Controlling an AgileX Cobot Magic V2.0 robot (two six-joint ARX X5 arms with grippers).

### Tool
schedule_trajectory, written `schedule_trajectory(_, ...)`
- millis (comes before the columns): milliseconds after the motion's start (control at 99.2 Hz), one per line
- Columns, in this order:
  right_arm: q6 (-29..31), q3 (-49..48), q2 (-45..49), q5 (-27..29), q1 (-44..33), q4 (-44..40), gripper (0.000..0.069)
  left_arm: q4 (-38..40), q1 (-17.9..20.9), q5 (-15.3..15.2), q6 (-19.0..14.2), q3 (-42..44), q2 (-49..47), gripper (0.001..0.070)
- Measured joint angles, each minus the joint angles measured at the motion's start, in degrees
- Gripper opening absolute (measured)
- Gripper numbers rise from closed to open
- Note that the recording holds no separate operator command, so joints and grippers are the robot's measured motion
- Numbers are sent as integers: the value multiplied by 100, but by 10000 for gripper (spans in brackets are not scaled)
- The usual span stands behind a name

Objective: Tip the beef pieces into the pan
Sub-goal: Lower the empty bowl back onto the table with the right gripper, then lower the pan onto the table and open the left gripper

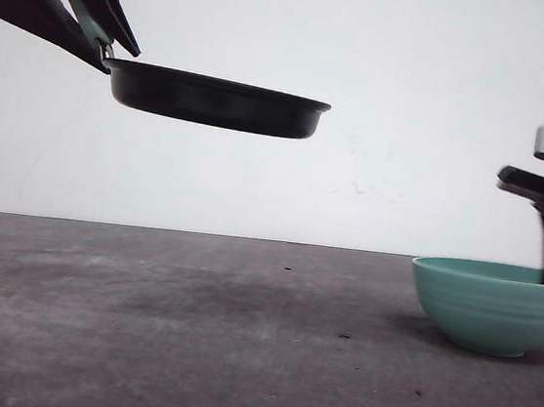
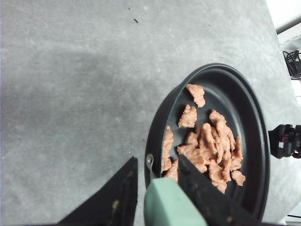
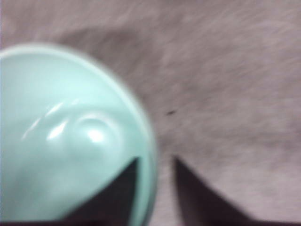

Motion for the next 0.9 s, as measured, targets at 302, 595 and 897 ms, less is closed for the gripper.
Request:
schedule_trajectory(302, -24, 892, -516, 15, 20, -140, 432, 103, 0, -59, 4, 0, 151, 123)
schedule_trajectory(595, -87, 1626, -1279, 177, 177, -452, 275, 588, 2, 0, 15, 0, 1086, 123)
schedule_trajectory(897, -778, 1620, -1832, 407, 960, -1318, 17, 754, -15, 66, 7, 0, 2157, 123)
